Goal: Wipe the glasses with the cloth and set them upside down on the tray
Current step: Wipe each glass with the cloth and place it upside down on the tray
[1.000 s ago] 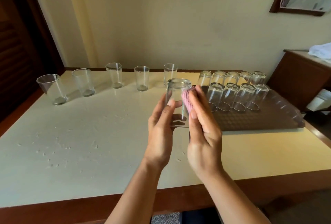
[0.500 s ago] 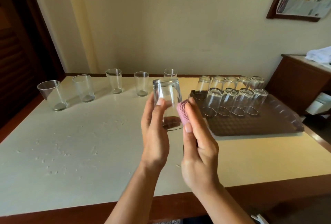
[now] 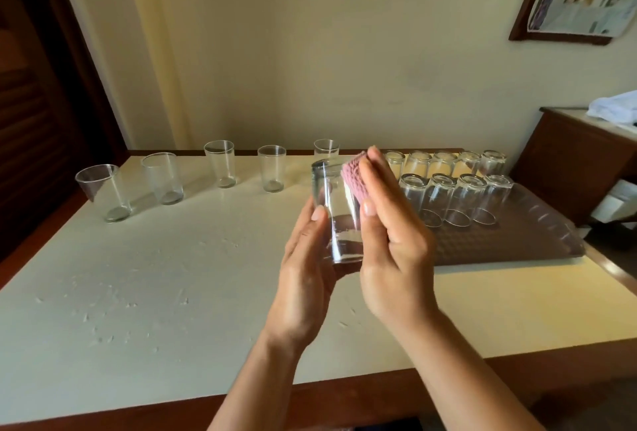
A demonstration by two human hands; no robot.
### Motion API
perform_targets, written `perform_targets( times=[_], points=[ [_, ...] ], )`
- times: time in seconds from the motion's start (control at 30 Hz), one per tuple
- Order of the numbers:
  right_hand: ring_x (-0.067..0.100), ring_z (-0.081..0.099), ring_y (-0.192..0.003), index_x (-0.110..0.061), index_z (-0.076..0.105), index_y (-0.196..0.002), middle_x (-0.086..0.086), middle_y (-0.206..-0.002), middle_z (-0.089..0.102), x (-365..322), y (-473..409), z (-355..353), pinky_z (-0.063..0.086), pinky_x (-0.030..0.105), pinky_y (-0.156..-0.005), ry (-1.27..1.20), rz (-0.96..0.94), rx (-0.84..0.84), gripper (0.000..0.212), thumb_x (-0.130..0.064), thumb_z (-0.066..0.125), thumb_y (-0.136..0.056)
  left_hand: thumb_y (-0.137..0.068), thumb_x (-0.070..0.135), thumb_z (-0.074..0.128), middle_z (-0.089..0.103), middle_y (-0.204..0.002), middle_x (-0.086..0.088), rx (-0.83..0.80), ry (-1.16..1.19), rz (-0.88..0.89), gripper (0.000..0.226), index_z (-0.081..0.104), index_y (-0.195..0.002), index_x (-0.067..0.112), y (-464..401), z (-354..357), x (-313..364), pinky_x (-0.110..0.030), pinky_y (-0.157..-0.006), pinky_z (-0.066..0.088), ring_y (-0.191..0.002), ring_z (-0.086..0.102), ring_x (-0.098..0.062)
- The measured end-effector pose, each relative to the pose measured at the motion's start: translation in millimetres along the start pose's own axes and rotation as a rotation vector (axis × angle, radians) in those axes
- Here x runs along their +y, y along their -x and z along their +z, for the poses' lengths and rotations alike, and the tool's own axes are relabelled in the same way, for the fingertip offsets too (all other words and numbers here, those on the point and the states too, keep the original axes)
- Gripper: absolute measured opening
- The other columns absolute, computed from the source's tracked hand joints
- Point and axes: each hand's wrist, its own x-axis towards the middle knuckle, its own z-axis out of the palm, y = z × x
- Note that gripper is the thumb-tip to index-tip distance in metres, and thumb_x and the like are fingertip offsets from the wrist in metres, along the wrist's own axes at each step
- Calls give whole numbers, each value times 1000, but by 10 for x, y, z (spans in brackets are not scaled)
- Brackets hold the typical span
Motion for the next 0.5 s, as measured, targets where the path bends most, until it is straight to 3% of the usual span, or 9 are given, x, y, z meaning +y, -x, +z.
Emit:
perform_targets(
  times=[0.1,0.23,0.37,0.43,0.5],
  points=[
    [34,40,-147,7,42,-144,19,-156,41,-43,48,27,40,52,-117,-16,-26,-44,43,9,45,-101,-104,38,49,71,-118,-17,66,47,40,46,57,-142,13,-66,46,63,-34,-76,59,-99,73,-24],
    [38,41,-147,11,47,-140,22,-156,42,-41,439,54,45,60,-110,36,-55,-83,38,3,44,-104,-100,44,46,75,-106,-10,93,70,-22,40,78,-117,28,-121,-12,153,-34,-76,60,-93,73,-21],
    [41,42,-145,13,48,-140,24,-155,41,15,25,-67,44,61,-111,49,-74,-111,40,11,46,-100,-106,38,43,74,-118,-7,-25,19,-68,50,51,-151,18,-16,25,76,-32,-79,60,-103,73,-19],
    [38,41,-146,13,48,-140,25,-155,41,21,-131,-97,42,59,-113,80,-103,-122,40,11,46,-100,-101,37,52,73,-116,-9,3,34,-42,57,47,-154,18,-34,63,73,-30,-75,59,-97,74,-17],
    [38,40,-147,13,49,-140,24,-155,41,-28,-23,-76,42,59,-113,41,-84,-162,40,11,47,-100,-97,40,58,70,-128,-11,56,69,-25,64,46,-155,14,-93,54,122,-32,-79,59,-109,72,-20]
  ],
)
